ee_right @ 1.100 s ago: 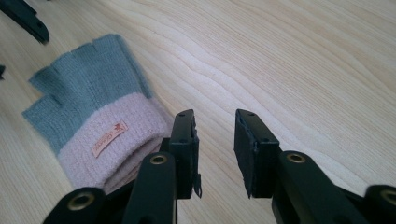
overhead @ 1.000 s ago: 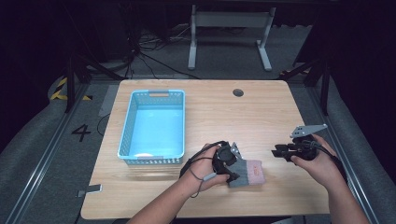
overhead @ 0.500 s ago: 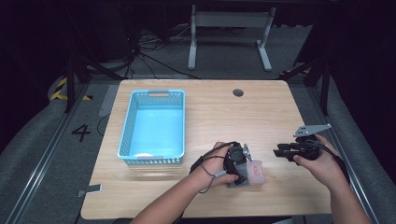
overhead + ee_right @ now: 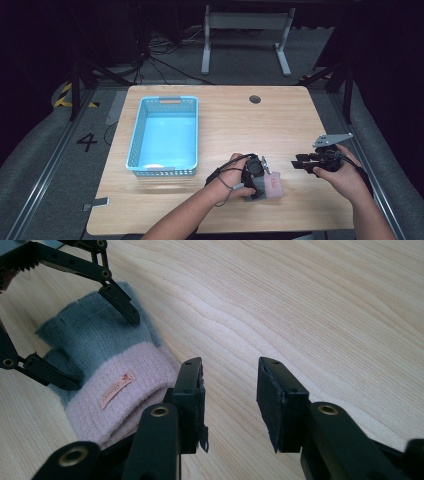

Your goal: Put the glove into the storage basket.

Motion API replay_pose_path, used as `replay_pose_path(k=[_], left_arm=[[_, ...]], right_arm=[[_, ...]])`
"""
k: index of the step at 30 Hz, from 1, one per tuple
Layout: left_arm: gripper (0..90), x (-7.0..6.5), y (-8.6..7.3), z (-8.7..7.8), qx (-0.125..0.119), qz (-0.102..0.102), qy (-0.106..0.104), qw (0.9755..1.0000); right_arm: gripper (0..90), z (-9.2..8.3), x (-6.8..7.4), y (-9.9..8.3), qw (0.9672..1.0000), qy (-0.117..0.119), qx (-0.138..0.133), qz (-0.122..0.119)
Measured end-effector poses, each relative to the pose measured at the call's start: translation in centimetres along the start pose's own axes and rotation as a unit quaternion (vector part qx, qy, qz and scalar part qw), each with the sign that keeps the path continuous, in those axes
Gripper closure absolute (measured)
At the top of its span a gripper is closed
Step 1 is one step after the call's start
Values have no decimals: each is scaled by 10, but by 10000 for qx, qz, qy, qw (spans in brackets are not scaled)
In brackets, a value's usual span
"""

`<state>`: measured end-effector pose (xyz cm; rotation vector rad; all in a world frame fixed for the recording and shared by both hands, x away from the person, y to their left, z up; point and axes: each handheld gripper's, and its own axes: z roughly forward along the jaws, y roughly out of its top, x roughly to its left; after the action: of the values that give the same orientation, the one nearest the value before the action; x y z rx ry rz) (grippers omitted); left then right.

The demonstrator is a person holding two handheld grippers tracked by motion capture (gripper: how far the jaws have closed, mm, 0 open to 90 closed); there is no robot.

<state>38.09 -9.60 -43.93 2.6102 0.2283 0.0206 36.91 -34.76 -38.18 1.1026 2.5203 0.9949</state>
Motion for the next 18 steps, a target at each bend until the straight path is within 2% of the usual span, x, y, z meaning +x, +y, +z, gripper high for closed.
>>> replay_pose_path(k=[10, 14, 17, 18], left_arm=[[199, -2, 2, 3, 96, -65, 91, 9999], [253, -4, 3, 2, 185, -142, 104, 9997], [304, -4, 4, 1, 211, -95, 117, 9997], [323, -5, 3, 0, 185, -135, 88, 9997]], right_arm=[[627, 3, 0, 0, 10000, 5, 7, 11], [640, 3, 1, 0, 10000, 32, 37, -23], [643, 3, 1, 0, 10000, 47, 29, -22], [643, 3, 1, 0, 10000, 43, 28, -20]])
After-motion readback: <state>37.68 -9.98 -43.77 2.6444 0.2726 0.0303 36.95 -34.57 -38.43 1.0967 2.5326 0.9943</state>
